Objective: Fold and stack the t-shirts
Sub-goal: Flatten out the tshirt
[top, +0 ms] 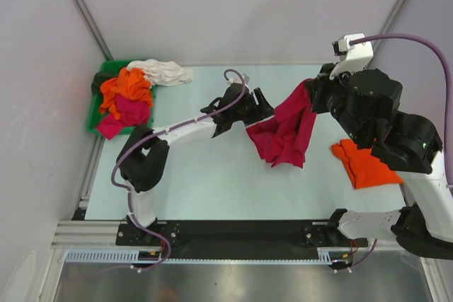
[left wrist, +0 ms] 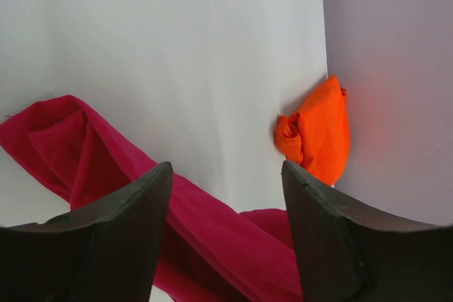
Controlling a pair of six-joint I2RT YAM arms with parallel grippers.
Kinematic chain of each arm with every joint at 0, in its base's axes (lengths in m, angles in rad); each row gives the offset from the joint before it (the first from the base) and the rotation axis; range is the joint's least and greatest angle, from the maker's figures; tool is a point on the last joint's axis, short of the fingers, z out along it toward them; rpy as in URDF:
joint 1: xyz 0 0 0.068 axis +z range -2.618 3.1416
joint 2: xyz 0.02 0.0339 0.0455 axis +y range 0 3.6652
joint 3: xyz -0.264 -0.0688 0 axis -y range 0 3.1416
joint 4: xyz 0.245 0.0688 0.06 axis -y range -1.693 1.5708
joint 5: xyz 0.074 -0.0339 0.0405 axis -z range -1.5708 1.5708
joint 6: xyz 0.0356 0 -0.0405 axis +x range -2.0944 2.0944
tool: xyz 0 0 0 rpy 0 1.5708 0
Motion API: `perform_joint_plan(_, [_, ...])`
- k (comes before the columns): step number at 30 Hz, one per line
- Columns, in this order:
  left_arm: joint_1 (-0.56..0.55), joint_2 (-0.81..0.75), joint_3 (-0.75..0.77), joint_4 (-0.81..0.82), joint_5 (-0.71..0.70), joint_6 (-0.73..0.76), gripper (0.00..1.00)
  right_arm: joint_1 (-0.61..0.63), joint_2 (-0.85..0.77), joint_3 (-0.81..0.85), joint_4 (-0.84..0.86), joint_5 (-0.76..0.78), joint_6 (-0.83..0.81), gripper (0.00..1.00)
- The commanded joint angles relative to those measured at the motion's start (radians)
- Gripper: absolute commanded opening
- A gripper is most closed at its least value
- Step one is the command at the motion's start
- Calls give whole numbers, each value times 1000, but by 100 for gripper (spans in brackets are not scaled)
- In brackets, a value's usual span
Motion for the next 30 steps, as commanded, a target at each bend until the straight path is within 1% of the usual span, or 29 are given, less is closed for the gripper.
perform_joint_plan(1, [2, -38, -10, 65, 20, -9, 59, -1, -5, -4, 56, -4, -4, 0])
perform_joint_plan(3, [2, -48, -27, 75, 26, -6, 50, -1, -2, -4, 58, -4, -2, 0])
perform_joint_plan(4, [2, -52, -33, 78, 27, -5, 42, -3, -2, -2, 61, -4, -4, 0])
perform_joint_plan(6, [2, -66, -48, 78, 32, 3, 36, -1, 0, 1, 59, 1, -7, 0])
perform_joint_plan(7, [4, -78, -59, 76, 30, 4, 28, -3, -2, 1, 61, 4, -10, 0])
perform_joint_plan(8, [4, -87, -65, 75, 27, 7, 26, -3, -3, 2, 59, 10, -11, 0])
perform_joint_plan(9, [7, -95, -68, 70, 18, 15, 26, -3, -2, 2, 61, 16, -15, 0])
perform_joint_plan(10, [9, -103, -73, 49, 15, 18, 36, -3, -3, 4, 58, 19, -19, 0])
perform_joint_plan(12, [16, -127, -87, 26, 3, 29, 49, -3, -9, 5, 58, 26, -22, 0])
perform_joint_plan(13, [22, -134, -97, 21, 1, 29, 58, -3, -12, 7, 56, 26, -21, 0])
perform_joint_plan(16, [27, -150, -143, 33, 13, 26, 66, -3, -15, 1, 49, 27, -18, 0])
perform_joint_plan(20, [27, -126, -194, 59, 39, -2, 66, -4, -22, -10, 52, 29, -10, 0])
perform_joint_plan(23, [27, -111, -202, 67, 44, -6, 66, -4, -20, -11, 52, 29, -7, 0])
perform_joint_plan(30, [25, -63, -156, 88, 93, -31, 66, -3, -20, -16, 46, 41, 2, 0])
